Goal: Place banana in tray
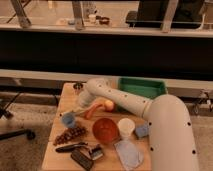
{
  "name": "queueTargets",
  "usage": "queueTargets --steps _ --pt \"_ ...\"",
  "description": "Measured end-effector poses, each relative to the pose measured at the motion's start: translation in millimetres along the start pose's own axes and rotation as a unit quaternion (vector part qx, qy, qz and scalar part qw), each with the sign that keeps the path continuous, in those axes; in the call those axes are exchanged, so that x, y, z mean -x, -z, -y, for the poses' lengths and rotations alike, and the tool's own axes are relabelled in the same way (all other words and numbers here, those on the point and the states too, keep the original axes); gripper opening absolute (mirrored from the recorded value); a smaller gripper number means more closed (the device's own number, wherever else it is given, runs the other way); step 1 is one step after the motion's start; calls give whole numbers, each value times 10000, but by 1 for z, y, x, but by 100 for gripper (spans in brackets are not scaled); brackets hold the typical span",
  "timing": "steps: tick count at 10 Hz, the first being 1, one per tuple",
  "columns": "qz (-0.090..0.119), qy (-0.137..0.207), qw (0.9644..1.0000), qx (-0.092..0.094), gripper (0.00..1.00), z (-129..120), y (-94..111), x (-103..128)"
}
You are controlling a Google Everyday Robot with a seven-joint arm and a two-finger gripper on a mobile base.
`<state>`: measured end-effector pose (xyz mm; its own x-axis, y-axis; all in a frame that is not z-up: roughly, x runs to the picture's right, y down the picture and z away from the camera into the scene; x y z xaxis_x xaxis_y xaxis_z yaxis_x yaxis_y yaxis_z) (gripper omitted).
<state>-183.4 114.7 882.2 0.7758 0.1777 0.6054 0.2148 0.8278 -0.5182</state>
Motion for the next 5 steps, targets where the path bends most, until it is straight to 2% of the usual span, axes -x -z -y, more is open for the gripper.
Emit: queueTargets --steps 2,5 --pt "21 6 10000 -1 0 -2 3 2" --pt "49 57 10000 -22 0 -6 16 17"
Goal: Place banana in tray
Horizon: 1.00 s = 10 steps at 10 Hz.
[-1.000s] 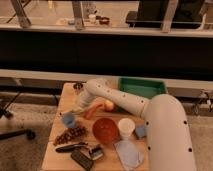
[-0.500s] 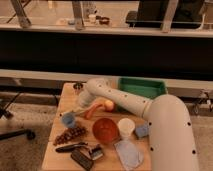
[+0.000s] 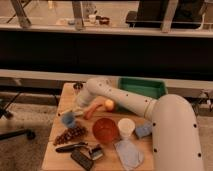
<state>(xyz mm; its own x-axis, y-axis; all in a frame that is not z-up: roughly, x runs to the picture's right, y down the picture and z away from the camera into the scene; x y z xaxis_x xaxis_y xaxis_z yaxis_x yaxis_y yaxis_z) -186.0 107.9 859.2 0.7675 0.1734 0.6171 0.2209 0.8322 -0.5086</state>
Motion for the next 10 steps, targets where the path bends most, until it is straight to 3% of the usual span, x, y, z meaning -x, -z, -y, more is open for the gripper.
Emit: queueTargets --steps 5,7,10 --pt "-54 -88 9996 -250 0 12 43 28" --pt "-78 -238 9989 -396 0 22 60 25" --pt "-192 -558 9960 -670 0 38 96 2"
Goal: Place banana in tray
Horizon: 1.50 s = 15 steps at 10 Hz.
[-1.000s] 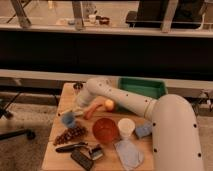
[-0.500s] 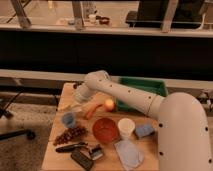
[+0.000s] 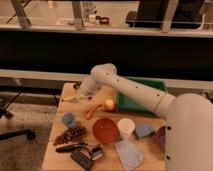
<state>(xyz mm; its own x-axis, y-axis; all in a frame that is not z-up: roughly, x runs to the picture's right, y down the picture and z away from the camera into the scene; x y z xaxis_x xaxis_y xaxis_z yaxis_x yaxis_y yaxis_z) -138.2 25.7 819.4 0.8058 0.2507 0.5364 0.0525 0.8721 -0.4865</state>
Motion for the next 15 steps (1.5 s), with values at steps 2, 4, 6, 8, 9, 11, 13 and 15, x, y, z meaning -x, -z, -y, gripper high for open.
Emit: queueTargets --steps 2,4,6,8,9,11,13,15 --pt "-103 -358 9992 -156 0 15 17 -18" --pt "-182 -650 9973 -287 0 26 32 -38" --pt "-261 -982 9939 -435 0 37 50 -56" --pt "-304 -1302 9893 -591 0 46 74 -79" --pt "-319 -1439 9869 -659 0 50 84 -90" --pt "-354 -1672 9822 -785 0 56 105 -110" --pt "-390 -1911 9765 -911 0 59 127 -136" --pt "-443 -2121 9707 -1036 0 61 146 -162"
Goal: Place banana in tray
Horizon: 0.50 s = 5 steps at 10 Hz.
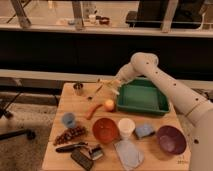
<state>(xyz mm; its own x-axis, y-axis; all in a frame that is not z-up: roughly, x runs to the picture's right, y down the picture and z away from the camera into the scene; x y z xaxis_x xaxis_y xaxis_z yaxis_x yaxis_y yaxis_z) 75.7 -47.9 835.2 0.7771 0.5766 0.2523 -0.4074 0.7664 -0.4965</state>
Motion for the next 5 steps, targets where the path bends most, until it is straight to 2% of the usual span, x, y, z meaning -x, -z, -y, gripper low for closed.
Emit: queueTargets --steps 5 --pt "-139 -401 9989 -201 0 24 9 -44"
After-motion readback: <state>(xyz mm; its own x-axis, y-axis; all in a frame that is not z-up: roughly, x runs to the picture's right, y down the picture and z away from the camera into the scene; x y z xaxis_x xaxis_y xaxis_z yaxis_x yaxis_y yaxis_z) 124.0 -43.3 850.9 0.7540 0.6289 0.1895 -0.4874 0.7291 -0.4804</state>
